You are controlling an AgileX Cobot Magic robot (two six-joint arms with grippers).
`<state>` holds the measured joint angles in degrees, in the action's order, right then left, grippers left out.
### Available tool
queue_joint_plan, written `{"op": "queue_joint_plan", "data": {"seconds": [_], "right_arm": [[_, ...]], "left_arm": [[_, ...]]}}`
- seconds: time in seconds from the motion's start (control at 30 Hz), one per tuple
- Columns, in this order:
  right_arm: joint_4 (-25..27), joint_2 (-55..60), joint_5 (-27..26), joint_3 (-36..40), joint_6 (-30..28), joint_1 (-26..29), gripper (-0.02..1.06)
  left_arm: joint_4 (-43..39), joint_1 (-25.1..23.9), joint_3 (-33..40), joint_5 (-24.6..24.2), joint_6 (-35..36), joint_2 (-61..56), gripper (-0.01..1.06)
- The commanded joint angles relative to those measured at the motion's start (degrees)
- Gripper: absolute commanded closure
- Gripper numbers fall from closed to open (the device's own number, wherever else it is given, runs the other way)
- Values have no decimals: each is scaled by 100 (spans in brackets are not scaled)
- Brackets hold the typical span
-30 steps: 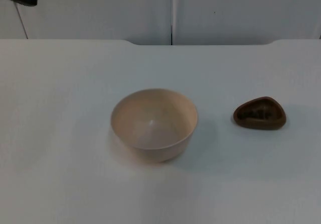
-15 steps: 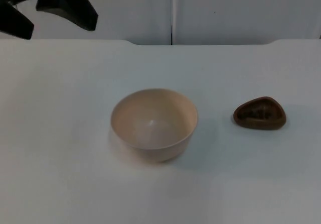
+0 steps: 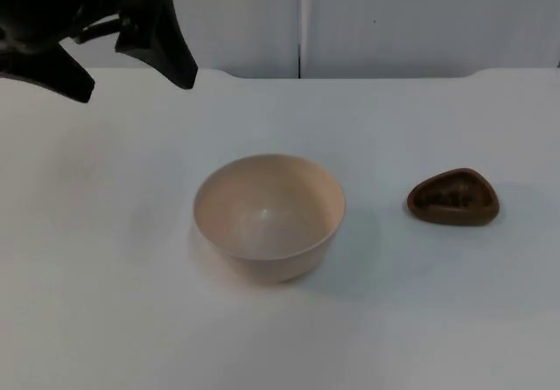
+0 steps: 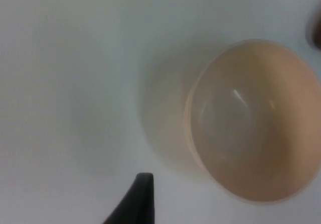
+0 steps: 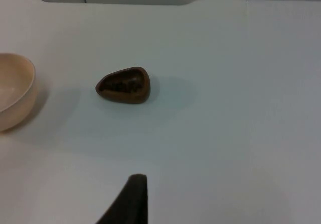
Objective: Pick up the bowl with the left hand and pour the coffee beans from the cup into the bowl with the right hand.
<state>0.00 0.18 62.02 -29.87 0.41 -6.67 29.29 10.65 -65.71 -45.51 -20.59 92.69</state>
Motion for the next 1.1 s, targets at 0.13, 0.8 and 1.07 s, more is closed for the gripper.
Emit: {"op": "queue_joint_plan", "data": {"seconds": [0.13, 0.8, 1.07], "right_arm": [[0, -18, -23, 29, -9, 42, -1], [0, -18, -23, 29, -9, 42, -1], [0, -18, -23, 29, -9, 42, -1]], "left_arm": [[-242, 93, -148, -29, 213, 520, 6], [-741, 621, -161, 895, 1196, 1772, 6], [-869, 670, -266, 1078, 1513, 2087, 6]]}}
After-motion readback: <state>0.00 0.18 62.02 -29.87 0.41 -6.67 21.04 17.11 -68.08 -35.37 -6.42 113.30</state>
